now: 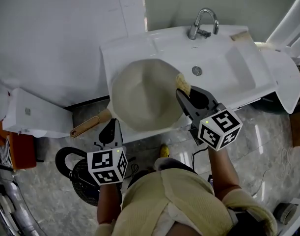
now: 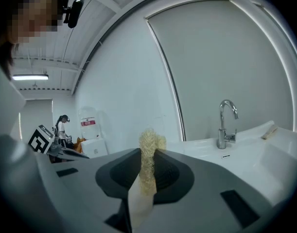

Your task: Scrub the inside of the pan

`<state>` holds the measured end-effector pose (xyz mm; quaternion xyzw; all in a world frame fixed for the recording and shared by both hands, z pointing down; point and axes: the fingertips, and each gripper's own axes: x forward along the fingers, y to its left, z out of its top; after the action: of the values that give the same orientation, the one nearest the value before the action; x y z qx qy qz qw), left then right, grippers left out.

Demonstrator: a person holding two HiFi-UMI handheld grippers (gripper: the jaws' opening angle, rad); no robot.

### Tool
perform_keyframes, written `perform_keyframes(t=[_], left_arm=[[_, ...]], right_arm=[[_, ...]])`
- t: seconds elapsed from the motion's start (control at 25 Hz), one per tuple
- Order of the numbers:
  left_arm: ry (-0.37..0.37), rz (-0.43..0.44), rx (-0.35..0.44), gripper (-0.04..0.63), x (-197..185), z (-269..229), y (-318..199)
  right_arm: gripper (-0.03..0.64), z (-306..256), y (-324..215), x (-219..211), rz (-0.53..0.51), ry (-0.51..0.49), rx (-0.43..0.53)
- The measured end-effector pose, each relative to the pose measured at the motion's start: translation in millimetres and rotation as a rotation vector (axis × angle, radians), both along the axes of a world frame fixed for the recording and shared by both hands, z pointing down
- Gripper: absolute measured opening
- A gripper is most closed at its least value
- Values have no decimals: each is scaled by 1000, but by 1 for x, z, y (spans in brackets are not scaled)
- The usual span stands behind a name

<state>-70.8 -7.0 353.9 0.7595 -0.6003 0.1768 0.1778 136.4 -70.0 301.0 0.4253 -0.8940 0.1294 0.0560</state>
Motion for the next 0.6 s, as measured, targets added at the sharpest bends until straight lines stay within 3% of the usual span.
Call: perform_keyframes(t=[0.24,0.6], left_arm=[[1,-116,4,67,-12,10,-4],[13,-187,32,67,-22,13,-11]], right_arm=[[77,6,-21,-15,-90,37,15],[77,11,-41,-43,-173,87,26]])
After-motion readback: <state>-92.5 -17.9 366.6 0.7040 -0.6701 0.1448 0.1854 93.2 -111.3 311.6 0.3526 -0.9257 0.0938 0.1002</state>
